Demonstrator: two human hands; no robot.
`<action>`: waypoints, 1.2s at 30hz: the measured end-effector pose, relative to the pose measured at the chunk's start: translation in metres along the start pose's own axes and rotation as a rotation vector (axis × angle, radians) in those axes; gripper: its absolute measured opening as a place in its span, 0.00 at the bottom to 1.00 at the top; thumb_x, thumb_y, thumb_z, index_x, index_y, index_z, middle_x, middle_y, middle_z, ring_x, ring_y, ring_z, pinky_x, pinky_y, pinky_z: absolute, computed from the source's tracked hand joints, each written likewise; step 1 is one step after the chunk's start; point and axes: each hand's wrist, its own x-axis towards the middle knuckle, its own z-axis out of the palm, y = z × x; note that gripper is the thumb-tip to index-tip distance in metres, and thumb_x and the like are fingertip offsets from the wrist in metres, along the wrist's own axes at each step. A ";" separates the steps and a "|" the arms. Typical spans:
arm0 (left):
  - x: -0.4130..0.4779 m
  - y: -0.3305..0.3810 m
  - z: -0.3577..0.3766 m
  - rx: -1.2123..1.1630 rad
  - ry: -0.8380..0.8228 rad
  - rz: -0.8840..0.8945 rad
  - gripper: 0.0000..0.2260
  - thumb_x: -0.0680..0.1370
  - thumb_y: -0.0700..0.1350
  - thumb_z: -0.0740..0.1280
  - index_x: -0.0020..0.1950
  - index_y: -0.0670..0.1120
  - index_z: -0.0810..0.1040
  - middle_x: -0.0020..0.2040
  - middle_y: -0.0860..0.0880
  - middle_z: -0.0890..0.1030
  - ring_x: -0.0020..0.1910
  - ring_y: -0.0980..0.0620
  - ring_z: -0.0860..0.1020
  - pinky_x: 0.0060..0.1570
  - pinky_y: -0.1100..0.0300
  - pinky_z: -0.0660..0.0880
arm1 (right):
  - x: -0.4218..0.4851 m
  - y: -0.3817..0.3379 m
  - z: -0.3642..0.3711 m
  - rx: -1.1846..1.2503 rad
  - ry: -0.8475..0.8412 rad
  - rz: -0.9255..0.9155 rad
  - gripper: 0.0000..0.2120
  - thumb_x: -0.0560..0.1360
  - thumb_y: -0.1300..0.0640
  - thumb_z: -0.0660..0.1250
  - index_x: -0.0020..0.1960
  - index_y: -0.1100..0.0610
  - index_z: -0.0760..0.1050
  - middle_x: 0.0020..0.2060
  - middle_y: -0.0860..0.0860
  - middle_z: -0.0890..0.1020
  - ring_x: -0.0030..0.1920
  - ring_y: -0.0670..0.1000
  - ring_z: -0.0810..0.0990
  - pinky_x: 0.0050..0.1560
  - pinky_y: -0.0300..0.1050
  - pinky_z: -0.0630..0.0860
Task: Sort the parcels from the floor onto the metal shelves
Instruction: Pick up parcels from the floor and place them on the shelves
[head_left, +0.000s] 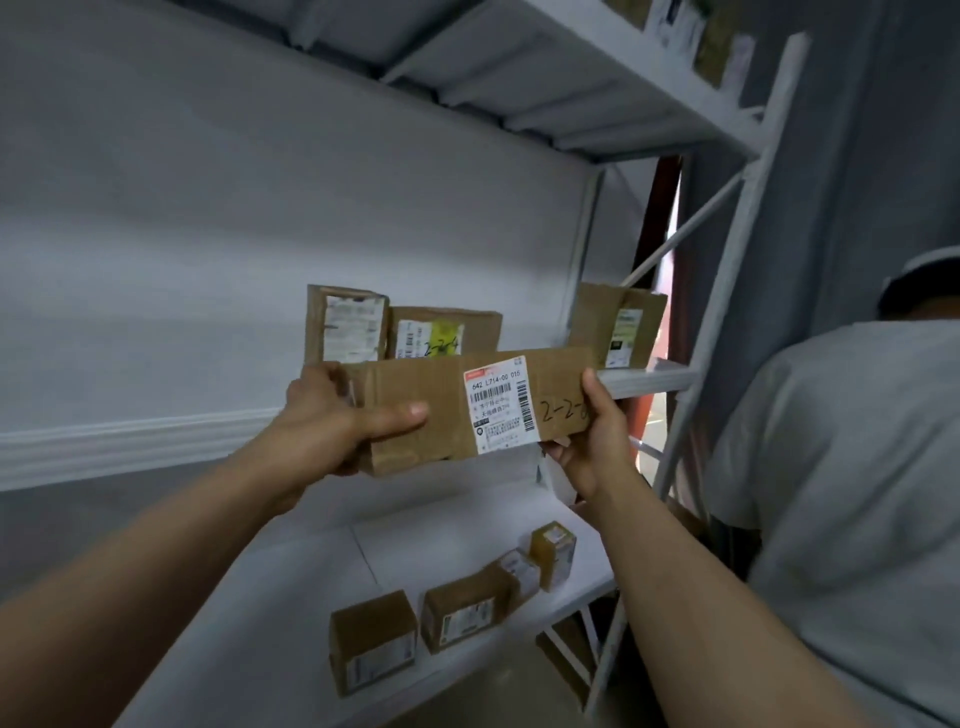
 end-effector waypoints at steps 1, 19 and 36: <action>0.007 0.005 0.007 -0.013 0.024 0.041 0.36 0.55 0.60 0.82 0.58 0.56 0.74 0.51 0.56 0.83 0.44 0.56 0.84 0.33 0.58 0.81 | 0.010 -0.004 0.001 0.026 -0.002 -0.010 0.15 0.74 0.40 0.70 0.51 0.49 0.87 0.54 0.54 0.87 0.54 0.55 0.85 0.44 0.51 0.83; 0.249 0.098 0.118 0.000 0.210 0.363 0.24 0.69 0.57 0.75 0.61 0.52 0.74 0.53 0.53 0.82 0.44 0.53 0.84 0.38 0.54 0.82 | 0.224 -0.153 -0.043 0.139 -0.048 -0.243 0.26 0.80 0.36 0.60 0.64 0.55 0.78 0.56 0.52 0.83 0.55 0.51 0.82 0.63 0.56 0.77; 0.401 0.107 0.222 0.177 0.361 0.491 0.42 0.59 0.60 0.81 0.67 0.48 0.68 0.65 0.48 0.71 0.60 0.46 0.76 0.45 0.47 0.83 | 0.334 -0.180 -0.062 -1.062 0.319 -0.922 0.40 0.72 0.50 0.73 0.78 0.47 0.56 0.77 0.54 0.59 0.78 0.58 0.55 0.76 0.60 0.55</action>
